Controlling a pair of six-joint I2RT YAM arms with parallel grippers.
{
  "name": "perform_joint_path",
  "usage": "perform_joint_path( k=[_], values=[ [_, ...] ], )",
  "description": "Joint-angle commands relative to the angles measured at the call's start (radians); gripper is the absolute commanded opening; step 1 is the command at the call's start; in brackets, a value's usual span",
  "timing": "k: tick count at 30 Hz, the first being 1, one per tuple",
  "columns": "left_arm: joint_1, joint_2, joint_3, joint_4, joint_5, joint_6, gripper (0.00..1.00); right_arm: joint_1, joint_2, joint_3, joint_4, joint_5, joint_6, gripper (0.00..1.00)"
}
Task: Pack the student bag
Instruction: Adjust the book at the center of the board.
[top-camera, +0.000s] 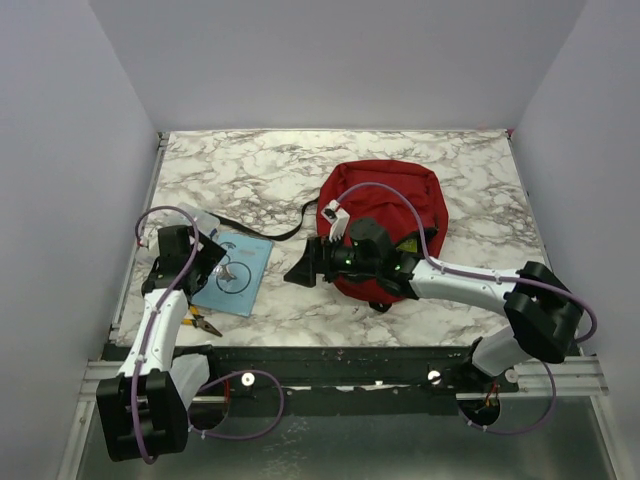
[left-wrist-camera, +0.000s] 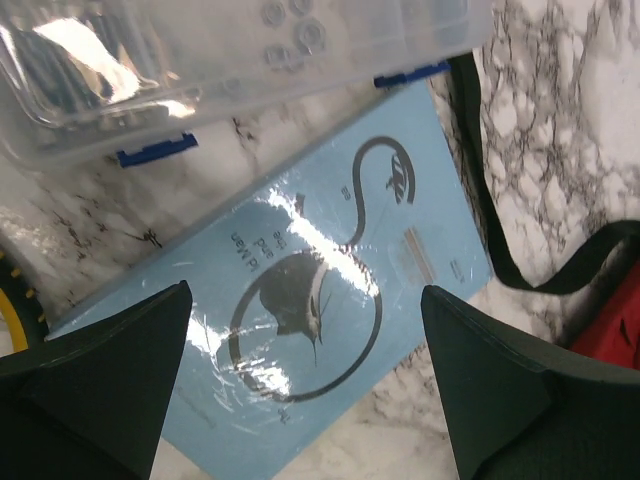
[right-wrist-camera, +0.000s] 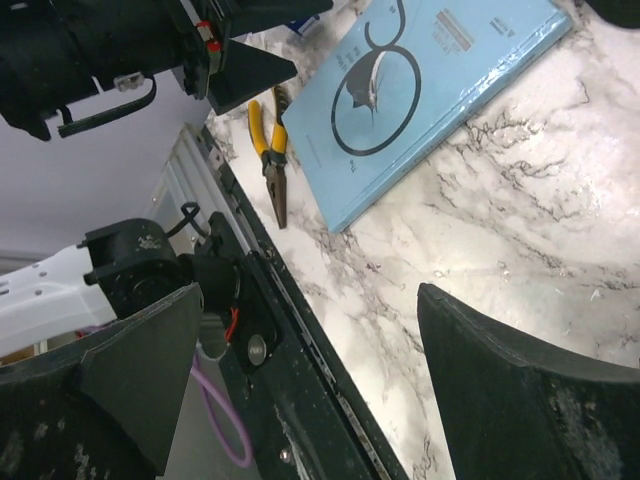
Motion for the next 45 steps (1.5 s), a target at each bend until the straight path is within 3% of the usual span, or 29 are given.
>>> perform_joint_path(
  k=[1, 4, 8, 13, 19, 32, 34, 40, 45],
  values=[
    [0.050, -0.020, -0.078, 0.202, -0.141, -0.146, 0.98, 0.003, 0.016, 0.000, 0.105, -0.001, 0.011, 0.91],
    [0.056, -0.009, -0.139, 0.343, -0.185, -0.196, 0.98, 0.004, 0.005, -0.027, 0.110, 0.003, 0.001, 0.91],
    [0.069, 0.078, -0.122, 0.354, -0.171, -0.235, 0.98, 0.003, -0.020, -0.070, 0.127, 0.002, 0.003, 0.91],
    [0.068, 0.178, -0.095, 0.352, -0.067, -0.247, 0.99, 0.004, -0.024, -0.093, 0.147, 0.022, -0.004, 0.92],
    [0.061, 0.303, -0.051, 0.282, 0.157, -0.295, 0.96, 0.003, 0.033, -0.080, 0.168, 0.024, -0.001, 0.92],
    [-0.100, 0.066, -0.226, 0.222, 0.318, -0.380, 0.95, 0.004, 0.189, -0.074, 0.171, -0.020, 0.080, 0.90],
    [-0.164, 0.036, -0.252, 0.229, 0.334, -0.400, 0.95, 0.003, 0.192, -0.078, 0.156, -0.015, 0.076, 0.91],
    [-0.221, 0.070, -0.285, 0.294, 0.448, -0.416, 0.97, 0.003, 0.145, -0.107, 0.084, 0.032, 0.068, 0.90],
    [-0.341, 0.081, -0.289, 0.337, 0.487, -0.484, 0.97, 0.003, 0.092, -0.154, 0.061, 0.091, 0.104, 0.90]
  ],
)
